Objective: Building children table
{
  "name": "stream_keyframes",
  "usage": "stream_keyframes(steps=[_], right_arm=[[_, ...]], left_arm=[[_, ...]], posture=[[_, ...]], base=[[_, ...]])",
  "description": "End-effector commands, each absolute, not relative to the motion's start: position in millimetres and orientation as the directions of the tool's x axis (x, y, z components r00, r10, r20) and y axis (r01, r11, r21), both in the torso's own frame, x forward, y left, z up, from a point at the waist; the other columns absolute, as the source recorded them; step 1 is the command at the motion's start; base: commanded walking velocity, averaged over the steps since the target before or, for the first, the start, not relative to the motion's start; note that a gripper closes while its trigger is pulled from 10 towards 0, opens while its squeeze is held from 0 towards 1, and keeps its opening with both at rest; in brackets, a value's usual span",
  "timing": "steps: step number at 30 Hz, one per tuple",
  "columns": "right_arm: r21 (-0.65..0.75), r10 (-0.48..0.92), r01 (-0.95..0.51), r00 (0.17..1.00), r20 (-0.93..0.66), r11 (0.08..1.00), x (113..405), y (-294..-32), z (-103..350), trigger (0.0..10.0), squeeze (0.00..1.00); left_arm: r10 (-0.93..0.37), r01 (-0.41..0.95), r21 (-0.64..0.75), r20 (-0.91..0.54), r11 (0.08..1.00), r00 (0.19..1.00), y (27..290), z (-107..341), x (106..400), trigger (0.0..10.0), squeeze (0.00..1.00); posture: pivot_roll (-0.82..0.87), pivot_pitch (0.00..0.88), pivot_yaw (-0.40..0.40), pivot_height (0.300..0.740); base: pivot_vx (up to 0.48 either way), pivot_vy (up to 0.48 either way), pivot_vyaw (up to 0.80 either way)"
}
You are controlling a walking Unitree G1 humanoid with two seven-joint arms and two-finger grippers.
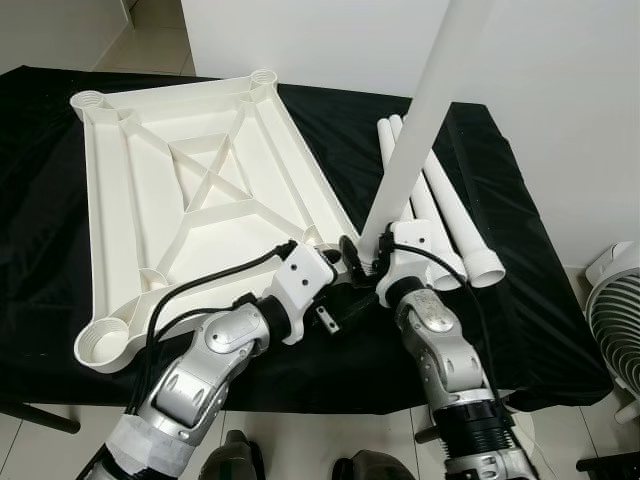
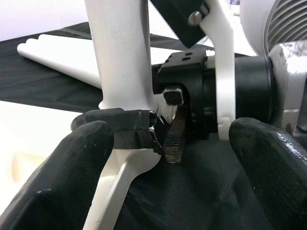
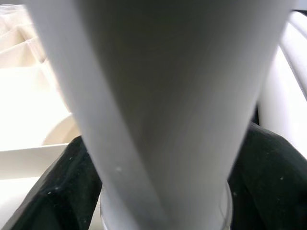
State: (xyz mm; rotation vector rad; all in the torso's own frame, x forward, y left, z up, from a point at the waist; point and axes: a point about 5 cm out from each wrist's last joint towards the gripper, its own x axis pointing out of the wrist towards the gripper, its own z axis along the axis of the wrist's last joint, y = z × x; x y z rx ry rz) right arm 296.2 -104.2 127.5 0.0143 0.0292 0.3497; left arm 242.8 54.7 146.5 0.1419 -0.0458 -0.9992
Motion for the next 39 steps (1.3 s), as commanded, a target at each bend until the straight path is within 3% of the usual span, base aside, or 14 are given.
stream_keyframes(steps=[1,8,17,18,19,28,35,36,37,38,39], right_arm=[[0.022,0.368,-0.367,0.930,-0.008,0.930,296.3,-102.8,131.2,10.0,0.00],[-0.103,0.572,-0.566,0.820,0.039,0.818,297.7,-112.3,146.4,10.0,0.00],[-0.186,0.644,-0.631,0.765,0.008,0.753,309.3,-122.2,147.3,10.0,0.00],[-0.195,0.649,-0.638,0.761,-0.009,0.745,311.6,-123.6,144.4,3.8,0.00],[-0.192,0.652,-0.643,0.758,-0.019,0.741,312.9,-124.7,141.9,0.0,0.00],[-0.131,0.681,-0.686,0.727,-0.086,0.716,308.3,-126.4,124.0,0.0,0.00],[-0.102,0.659,-0.663,0.749,-0.073,0.742,306.8,-128.7,119.1,0.0,0.00],[-0.100,0.652,-0.656,0.755,-0.072,0.749,307.7,-129.0,118.5,3.4,0.00],[-0.100,0.652,-0.656,0.755,-0.072,0.749,307.7,-129.0,118.5,3.4,0.00],[-0.089,0.617,-0.621,0.784,-0.069,0.779,310.0,-129.6,117.2,10.0,0.00],[-0.089,0.617,-0.621,0.784,-0.069,0.779,310.0,-129.6,117.2,10.0,0.00]], left_arm=[[-0.867,0.861,0.139,-0.031,0.489,0.497,52.2,148.3,239.8,10.0,0.00],[-0.867,0.862,0.137,-0.030,0.489,0.497,51.6,148.8,241.2,10.0,0.00],[-0.864,0.858,0.137,-0.028,0.495,0.503,52.2,149.5,242.7,10.0,0.00],[-0.862,0.857,0.138,-0.028,0.497,0.505,52.5,149.5,242.5,10.0,0.00],[-0.861,0.855,0.138,-0.028,0.499,0.507,52.9,149.6,242.4,10.0,0.00],[-0.858,0.852,0.139,-0.032,0.504,0.513,55.1,149.4,241.5,10.0,0.00],[-0.861,0.856,0.139,-0.037,0.497,0.506,55.1,149.2,241.0,10.0,0.00],[-0.862,0.857,0.139,-0.037,0.496,0.506,55.2,149.1,241.0,10.0,0.00],[-0.862,0.857,0.139,-0.037,0.496,0.506,55.2,149.1,241.0,10.0,0.00],[-0.864,0.859,0.139,-0.039,0.493,0.502,55.1,148.8,240.8,10.0,0.00],[-0.864,0.859,0.139,-0.039,0.493,0.502,55.1,148.8,240.8,10.0,0.00]], posture=[[-0.05,0.044,-0.024,0.740],[-0.05,0.043,-0.025,0.740],[-0.04,0.038,-0.032,0.740],[-0.04,0.036,-0.033,0.740],[-0.03,0.036,-0.036,0.740],[-0.02,0.032,-0.034,0.740],[-0.03,0.031,-0.029,0.740],[-0.03,0.030,-0.027,0.740],[-0.03,0.030,-0.027,0.740],[-0.03,0.025,-0.026,0.740],[-0.03,0.025,-0.026,0.740]], base=[[0.000,0.000,0.00],[0.000,0.000,0.00],[0.000,0.000,0.00],[0.000,0.000,0.00],[0.000,0.000,0.00],[0.000,0.000,0.00],[0.000,0.000,0.00],[0.000,0.000,0.00],[0.000,0.000,0.00],[0.000,0.000,0.00],[0.000,0.000,0.00]])
